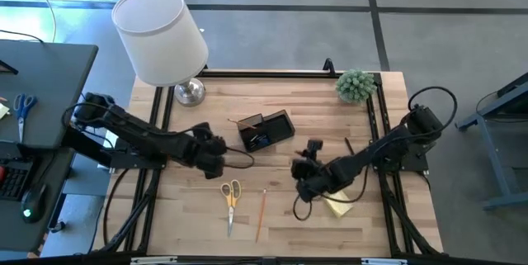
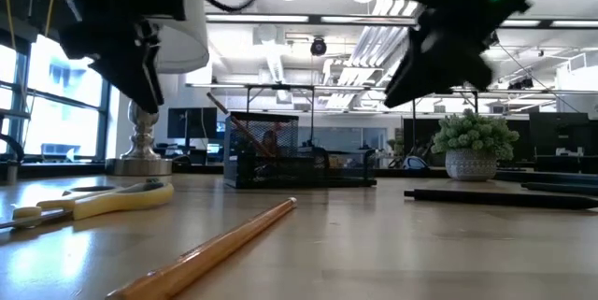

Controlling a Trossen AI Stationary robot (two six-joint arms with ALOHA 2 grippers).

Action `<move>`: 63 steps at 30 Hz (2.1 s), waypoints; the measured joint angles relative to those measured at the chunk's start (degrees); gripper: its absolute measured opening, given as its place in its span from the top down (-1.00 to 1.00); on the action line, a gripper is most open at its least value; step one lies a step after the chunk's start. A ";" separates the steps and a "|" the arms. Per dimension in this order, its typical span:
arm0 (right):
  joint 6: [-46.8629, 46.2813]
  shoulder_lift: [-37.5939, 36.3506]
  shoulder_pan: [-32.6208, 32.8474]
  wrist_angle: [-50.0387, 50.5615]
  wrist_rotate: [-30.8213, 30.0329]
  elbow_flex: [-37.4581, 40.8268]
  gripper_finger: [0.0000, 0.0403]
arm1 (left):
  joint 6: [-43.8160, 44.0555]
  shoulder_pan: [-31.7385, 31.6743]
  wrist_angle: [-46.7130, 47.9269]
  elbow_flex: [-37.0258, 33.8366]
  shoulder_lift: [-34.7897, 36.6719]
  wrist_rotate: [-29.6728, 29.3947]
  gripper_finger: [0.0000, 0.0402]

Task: Pick and place office supplies into organizer
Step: Adjust the desk organizer

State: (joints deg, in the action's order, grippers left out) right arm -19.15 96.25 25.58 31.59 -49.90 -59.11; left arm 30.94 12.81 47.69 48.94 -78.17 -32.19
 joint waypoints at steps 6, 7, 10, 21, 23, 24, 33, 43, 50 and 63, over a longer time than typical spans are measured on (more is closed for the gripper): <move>9.83 0.00 -11.23 -1.35 0.18 0.00 0.31 | 6.79 2.97 -23.44 -11.58 8.02 -11.85 -0.29; 11.31 0.00 -13.79 -2.39 2.22 0.00 0.31 | 6.86 3.07 -26.75 -13.25 8.72 -13.98 -0.29; 14.44 -0.27 -21.72 -3.21 10.31 0.02 0.31 | 6.86 2.98 -34.08 -16.58 9.18 -17.05 -0.29; 47.93 -1.75 -40.39 -9.63 38.92 -1.26 0.31 | 9.33 9.39 -34.98 -18.94 8.90 -13.51 -0.29; 51.36 -0.94 -41.84 -10.57 40.29 -3.77 0.31 | 9.59 11.64 -35.94 -18.94 8.90 -14.96 -0.29; 52.55 -0.54 -42.62 -10.15 41.17 -5.43 0.31 | 9.55 12.68 -36.67 -18.94 8.91 -15.53 -0.29; 57.17 13.55 -45.44 7.29 47.46 -25.69 0.31 | 9.86 14.58 -38.06 -18.89 9.71 -17.40 -0.29; 57.16 21.44 -46.33 10.14 50.31 -31.04 0.31 | 11.89 16.85 -37.63 -18.90 9.71 -16.74 -0.29; 53.61 23.12 -46.93 10.09 50.56 -30.53 0.47 | 13.25 18.90 -37.30 -18.90 9.71 -16.95 -0.29; 43.29 22.27 -45.35 19.46 49.40 -30.49 0.93 | 14.53 19.18 -37.28 -18.90 9.68 -17.05 -0.29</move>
State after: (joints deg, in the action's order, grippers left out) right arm 24.13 118.52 -19.76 51.05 -0.50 -89.60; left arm 45.47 31.99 10.40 30.04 -68.49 -49.24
